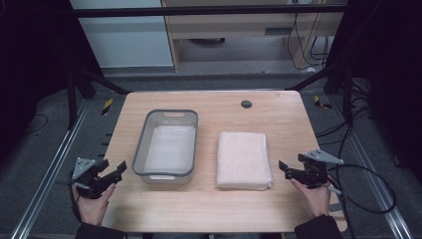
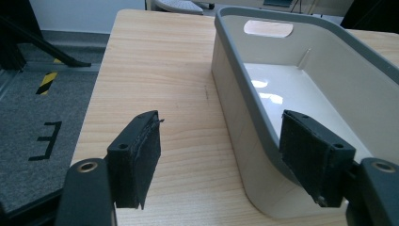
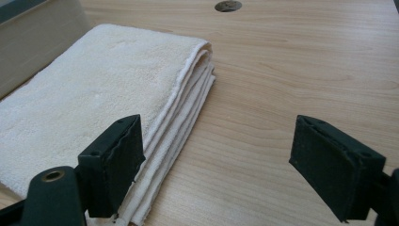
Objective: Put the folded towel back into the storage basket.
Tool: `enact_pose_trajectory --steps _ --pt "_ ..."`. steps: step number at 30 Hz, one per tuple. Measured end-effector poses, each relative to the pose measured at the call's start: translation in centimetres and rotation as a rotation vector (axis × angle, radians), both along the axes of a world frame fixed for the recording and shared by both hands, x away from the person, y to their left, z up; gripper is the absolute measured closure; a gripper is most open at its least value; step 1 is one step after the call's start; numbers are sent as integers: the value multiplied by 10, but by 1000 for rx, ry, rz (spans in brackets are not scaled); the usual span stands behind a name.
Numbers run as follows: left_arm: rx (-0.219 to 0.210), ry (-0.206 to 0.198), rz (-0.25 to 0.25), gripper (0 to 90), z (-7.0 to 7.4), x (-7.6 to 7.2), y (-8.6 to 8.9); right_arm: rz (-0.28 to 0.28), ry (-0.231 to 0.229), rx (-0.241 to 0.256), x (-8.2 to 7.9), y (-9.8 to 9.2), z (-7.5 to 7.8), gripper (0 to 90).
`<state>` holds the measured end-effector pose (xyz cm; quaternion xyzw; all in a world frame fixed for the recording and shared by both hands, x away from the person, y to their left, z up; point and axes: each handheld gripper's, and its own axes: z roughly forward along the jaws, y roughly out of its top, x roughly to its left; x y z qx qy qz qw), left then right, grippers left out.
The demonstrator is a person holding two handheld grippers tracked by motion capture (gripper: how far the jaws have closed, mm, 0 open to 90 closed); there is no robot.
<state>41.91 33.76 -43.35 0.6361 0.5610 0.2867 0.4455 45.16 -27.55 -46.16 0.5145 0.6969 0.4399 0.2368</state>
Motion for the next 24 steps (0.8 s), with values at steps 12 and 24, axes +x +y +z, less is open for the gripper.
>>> enact_pose_trajectory --steps 12,24 --pt "0 -17 -35 296 13 6 -8 7 -38 -11 4 0 13 183" --pt "32 -30 -79 309 25 14 -29 -4 -81 38 10 -2 33 165"
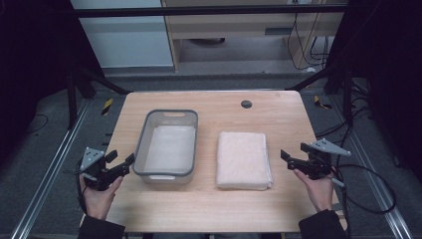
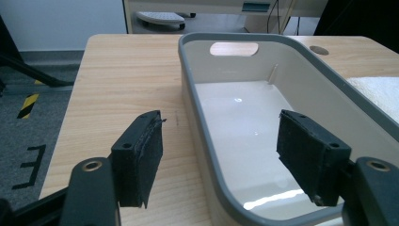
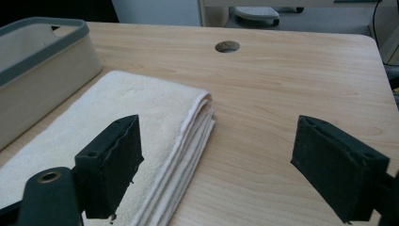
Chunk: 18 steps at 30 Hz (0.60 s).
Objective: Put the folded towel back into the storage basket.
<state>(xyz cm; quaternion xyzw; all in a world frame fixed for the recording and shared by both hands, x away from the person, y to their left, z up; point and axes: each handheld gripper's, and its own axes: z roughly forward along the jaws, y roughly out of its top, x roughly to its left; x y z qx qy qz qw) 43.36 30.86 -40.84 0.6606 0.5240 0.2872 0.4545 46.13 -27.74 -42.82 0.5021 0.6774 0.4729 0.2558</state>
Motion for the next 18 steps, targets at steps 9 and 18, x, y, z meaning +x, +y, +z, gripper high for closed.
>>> enact_pose_trajectory --steps 9,18 --pt "18 -18 -39 315 11 7 -22 12 -9 -2 6 4 9 166" --pt "19 -33 -99 321 18 15 -55 42 -33 -24 15 15 22 185"
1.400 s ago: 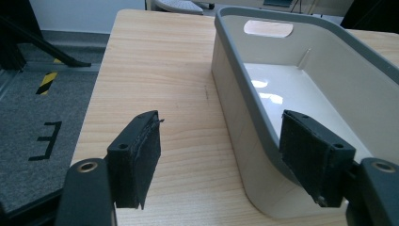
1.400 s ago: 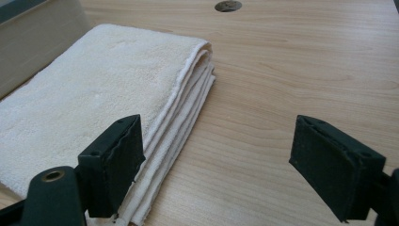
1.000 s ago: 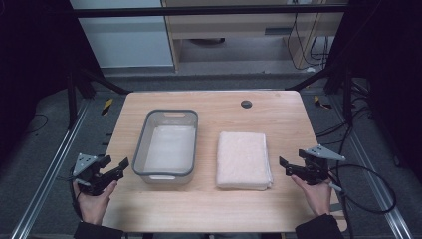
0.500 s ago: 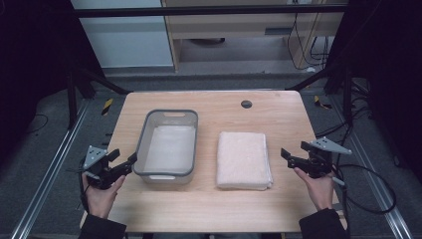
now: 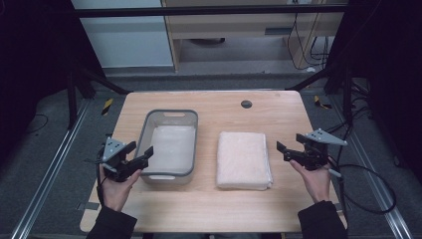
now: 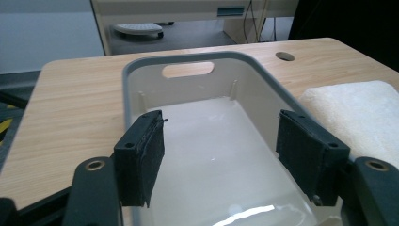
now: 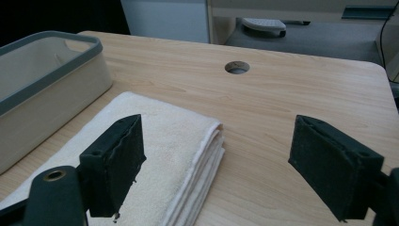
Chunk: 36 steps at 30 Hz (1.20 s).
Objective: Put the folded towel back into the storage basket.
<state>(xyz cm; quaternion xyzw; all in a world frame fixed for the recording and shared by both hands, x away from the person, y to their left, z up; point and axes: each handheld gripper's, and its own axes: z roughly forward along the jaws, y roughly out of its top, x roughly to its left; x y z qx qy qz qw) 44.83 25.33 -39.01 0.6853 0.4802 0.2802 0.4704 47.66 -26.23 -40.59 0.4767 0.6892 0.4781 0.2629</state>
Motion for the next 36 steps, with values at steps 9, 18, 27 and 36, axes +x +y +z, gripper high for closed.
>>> enact_pose_trajectory --steps 9,18,27,36 --pt "11 -2 -57 324 0 8 -34 18 -8 5 9 10 7 191" --pt "14 0 -102 332 0 13 -62 17 -14 10 15 8 13 198" --pt "26 10 -146 343 -5 15 -87 23 -2 11 22 10 12 211" --pt "13 29 -184 337 -12 16 -108 33 17 15 32 15 5 226"
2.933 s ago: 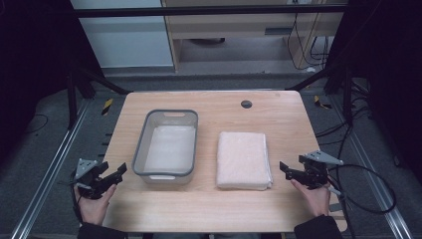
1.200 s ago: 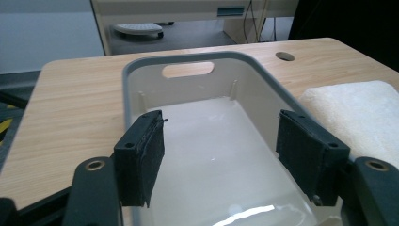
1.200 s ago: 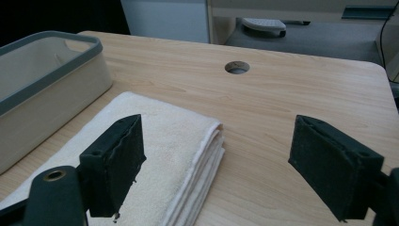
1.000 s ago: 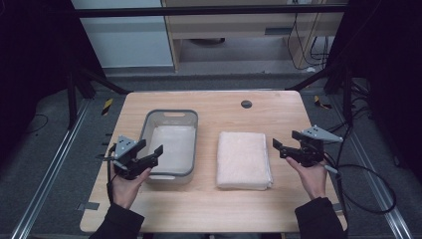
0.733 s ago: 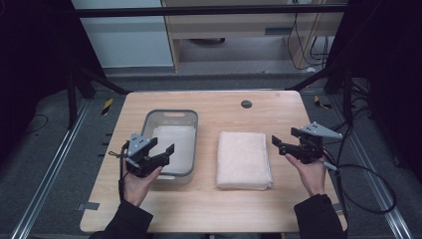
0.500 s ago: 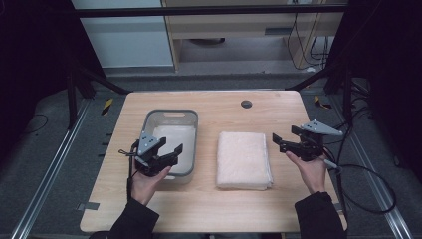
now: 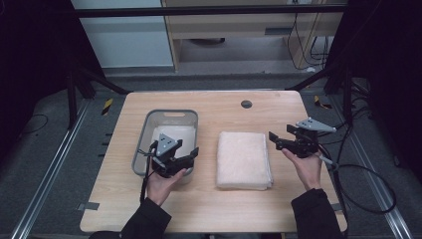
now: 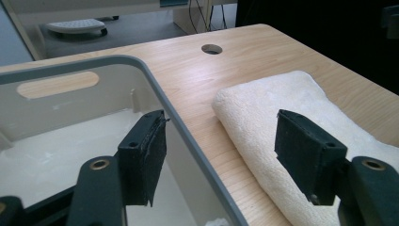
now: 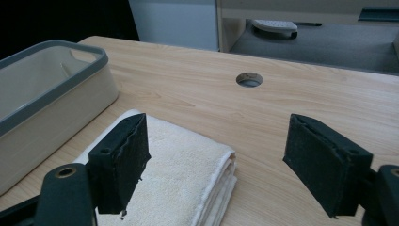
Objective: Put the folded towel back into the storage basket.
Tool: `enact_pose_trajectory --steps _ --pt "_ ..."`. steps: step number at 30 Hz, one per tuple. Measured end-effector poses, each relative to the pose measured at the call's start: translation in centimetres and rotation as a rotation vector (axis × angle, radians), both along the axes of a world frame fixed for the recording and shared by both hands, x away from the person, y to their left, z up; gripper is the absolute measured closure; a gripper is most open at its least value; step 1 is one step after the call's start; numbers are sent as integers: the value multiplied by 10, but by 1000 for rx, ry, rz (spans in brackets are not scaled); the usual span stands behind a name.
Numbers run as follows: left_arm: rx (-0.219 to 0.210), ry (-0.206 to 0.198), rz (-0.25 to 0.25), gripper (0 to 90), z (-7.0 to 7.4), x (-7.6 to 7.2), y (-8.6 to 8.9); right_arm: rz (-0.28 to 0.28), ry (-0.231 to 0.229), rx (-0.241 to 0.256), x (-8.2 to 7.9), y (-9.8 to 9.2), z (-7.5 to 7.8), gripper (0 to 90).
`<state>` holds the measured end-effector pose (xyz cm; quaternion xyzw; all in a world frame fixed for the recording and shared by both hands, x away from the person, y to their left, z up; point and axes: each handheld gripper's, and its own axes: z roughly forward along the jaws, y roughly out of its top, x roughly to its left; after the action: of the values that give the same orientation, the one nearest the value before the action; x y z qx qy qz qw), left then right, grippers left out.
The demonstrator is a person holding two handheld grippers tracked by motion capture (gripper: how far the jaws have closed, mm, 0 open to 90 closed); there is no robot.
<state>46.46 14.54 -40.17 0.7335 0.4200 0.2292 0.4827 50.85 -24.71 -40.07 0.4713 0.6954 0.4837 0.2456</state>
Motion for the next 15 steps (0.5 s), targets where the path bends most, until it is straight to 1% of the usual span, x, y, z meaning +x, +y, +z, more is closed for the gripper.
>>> enact_pose_trajectory --steps 1,4,10,12,15 --pt "9 4 -5 337 -1 0 -2 4 0 -4 1 1 -1 228" --pt "16 15 -15 342 -5 1 -10 9 10 -7 4 3 -3 232" --pt "21 37 -52 354 -13 1 -28 15 24 -14 10 4 -8 250" --pt "34 44 -66 356 -15 1 -34 19 37 -17 13 5 -10 252" --pt "33 51 -79 362 -18 1 -39 19 47 -25 16 5 -13 257"
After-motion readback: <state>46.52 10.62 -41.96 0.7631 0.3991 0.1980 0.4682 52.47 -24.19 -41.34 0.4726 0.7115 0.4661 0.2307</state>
